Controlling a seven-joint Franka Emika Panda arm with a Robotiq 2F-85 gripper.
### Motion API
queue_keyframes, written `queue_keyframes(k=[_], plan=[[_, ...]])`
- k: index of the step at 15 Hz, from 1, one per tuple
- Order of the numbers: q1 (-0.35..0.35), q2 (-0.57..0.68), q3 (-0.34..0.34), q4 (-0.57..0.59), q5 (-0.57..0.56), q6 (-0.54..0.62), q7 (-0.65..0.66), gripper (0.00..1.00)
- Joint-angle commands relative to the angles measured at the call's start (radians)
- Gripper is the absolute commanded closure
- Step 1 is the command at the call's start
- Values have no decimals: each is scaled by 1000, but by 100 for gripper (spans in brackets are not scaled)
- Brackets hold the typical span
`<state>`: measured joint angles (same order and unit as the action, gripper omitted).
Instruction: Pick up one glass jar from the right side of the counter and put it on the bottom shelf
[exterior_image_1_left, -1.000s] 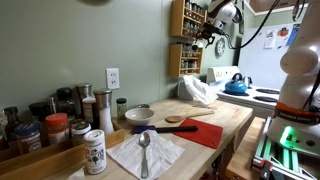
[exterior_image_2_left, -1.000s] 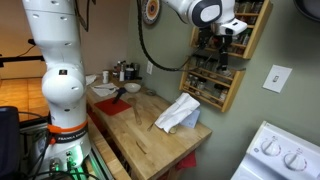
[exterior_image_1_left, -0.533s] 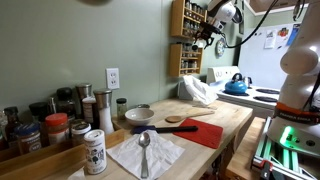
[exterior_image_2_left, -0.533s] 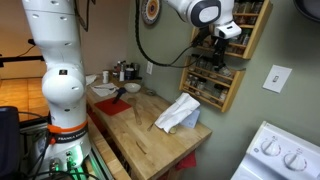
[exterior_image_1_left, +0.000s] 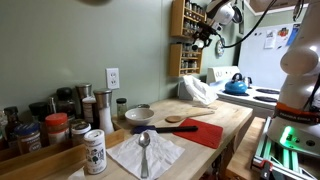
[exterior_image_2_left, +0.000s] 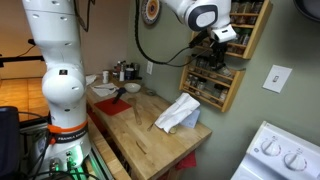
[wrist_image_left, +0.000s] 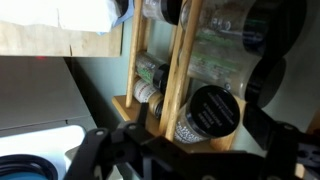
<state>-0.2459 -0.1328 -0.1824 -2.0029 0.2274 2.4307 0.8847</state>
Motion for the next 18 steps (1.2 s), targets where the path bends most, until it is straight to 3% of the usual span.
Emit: queue_keyframes(k=[1,4,5,11,12,16,18], plan=[[7,-11,0,-32,34,47,61,9],[13,-11,2,-46,59,92,86,22],[17,-12,3,-52,72,109,81,19],[22,-7,9,-72,81,208,88,30],[22,-5,10,-74,81,221,89,34],[24,0,16,-84,75,267,100,72],[21,0,17,-85,70,272,114,73]])
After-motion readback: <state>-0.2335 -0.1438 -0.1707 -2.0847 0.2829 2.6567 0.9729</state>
